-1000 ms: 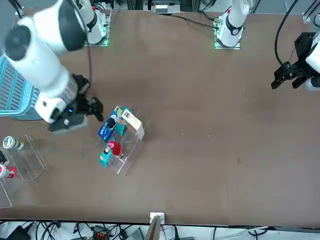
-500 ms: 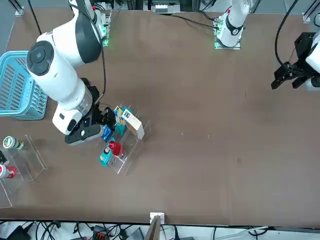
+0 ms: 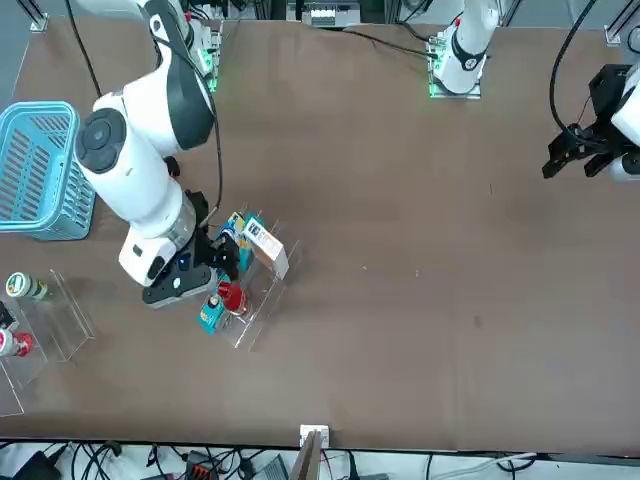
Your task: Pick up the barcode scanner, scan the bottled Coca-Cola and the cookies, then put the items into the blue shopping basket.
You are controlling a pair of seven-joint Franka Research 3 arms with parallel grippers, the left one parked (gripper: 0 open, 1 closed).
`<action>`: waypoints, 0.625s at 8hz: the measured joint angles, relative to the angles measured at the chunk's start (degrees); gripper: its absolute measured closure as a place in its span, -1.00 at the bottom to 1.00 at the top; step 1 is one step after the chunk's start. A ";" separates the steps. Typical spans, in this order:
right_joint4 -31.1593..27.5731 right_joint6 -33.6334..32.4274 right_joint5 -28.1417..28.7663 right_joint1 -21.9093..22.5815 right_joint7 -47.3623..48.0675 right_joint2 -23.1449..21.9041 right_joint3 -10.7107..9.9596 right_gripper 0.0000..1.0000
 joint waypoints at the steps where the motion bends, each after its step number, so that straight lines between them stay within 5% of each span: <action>1: 0.25 1.47 0.00 0.09 0.07 0.74 0.00 -1.00; 5: 0.39 4.37 0.00 0.16 0.19 2.58 0.00 -0.96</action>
